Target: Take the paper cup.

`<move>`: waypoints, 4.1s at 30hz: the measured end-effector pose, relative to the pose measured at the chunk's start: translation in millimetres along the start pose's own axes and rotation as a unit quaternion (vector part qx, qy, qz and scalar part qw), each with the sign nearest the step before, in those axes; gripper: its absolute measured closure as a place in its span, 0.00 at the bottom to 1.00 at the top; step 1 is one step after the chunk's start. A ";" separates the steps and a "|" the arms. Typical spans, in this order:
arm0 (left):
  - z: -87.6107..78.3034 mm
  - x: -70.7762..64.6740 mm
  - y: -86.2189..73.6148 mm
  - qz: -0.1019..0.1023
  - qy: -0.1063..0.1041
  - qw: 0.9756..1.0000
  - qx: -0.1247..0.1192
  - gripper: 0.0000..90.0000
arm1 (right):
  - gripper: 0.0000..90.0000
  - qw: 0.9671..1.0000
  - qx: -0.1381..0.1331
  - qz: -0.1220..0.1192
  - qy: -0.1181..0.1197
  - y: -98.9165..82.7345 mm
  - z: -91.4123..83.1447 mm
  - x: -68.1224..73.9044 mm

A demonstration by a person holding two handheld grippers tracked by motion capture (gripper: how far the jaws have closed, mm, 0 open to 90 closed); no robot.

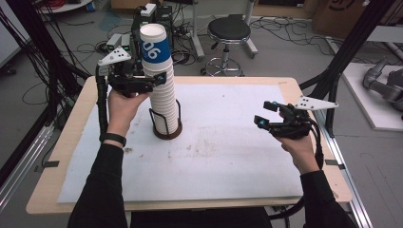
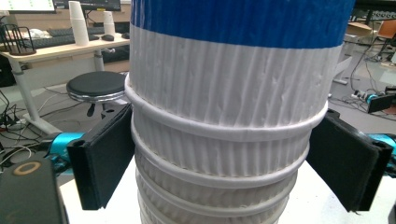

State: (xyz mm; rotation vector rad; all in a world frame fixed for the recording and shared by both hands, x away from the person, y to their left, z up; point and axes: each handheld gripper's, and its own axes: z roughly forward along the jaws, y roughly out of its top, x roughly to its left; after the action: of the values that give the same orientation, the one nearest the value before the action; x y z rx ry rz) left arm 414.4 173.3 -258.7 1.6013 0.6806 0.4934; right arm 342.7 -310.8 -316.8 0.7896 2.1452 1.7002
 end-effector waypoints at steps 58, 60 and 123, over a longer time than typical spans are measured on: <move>1.2 1.3 -0.9 0.000 -0.002 1.000 -0.004 0.14 | 0.26 0.990 -0.043 -0.060 0.117 202.5 167.3 57.9; 0.9 1.6 -0.9 -0.001 -0.003 1.000 -0.004 0.14 | 0.26 0.990 -0.039 -0.059 0.120 204.8 174.0 60.0; 2.6 0.9 -0.9 0.006 -0.003 1.000 -0.003 0.14 | 0.37 0.982 -0.144 -0.073 0.100 255.1 173.3 93.5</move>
State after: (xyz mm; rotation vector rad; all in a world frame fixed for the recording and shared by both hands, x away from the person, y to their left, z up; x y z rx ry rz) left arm 416.6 172.1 -260.0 1.6008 0.6653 0.4990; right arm 421.3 -79.1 -107.2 0.3866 1.9562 2.0205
